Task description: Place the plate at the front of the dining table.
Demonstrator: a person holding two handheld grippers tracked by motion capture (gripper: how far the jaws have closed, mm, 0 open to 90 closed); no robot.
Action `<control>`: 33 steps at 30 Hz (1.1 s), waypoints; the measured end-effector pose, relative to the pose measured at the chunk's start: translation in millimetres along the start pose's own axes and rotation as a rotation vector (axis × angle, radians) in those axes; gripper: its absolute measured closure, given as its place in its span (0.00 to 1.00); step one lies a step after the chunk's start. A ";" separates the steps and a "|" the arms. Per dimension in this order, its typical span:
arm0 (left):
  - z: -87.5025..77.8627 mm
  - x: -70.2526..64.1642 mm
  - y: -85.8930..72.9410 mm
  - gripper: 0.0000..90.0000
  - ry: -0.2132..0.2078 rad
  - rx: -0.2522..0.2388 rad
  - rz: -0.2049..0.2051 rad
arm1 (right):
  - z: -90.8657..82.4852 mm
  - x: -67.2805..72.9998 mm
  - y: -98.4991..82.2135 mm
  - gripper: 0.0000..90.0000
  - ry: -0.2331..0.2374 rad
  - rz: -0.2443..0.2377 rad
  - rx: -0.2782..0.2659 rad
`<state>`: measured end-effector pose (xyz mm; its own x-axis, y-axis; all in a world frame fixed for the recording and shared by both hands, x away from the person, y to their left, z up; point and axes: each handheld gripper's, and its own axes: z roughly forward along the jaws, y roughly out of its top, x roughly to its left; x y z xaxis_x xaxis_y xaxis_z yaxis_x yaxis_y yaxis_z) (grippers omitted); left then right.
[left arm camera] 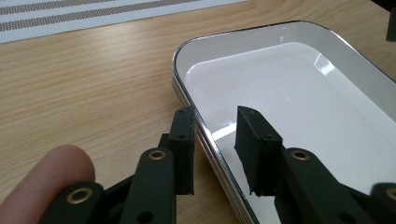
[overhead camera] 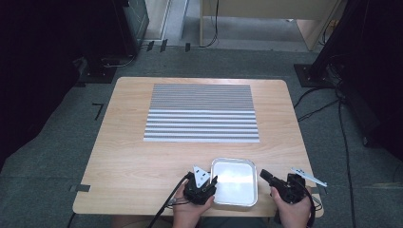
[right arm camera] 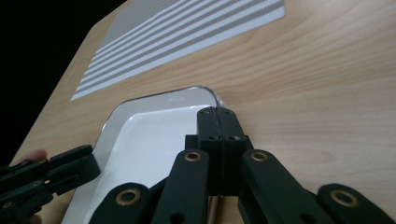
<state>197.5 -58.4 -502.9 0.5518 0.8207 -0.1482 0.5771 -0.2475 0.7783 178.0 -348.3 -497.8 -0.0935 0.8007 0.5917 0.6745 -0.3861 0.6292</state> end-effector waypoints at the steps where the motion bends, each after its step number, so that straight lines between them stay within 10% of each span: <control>1: -0.2 0.2 0.0 0.78 -0.002 0.000 -0.006 | 2.4 0.5 -1.4 1.00 0.014 0.014 0.027; 33: -1.5 -0.2 -1.1 0.83 0.011 -0.009 -0.006 | 9.7 -6.7 -5.0 0.98 0.039 0.087 0.098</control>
<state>195.9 -57.5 -502.9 0.5417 0.8279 -0.1458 0.5747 -0.2381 0.7830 182.4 -347.2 -509.8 -0.0587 0.7472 0.6620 0.7494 -0.4051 0.5237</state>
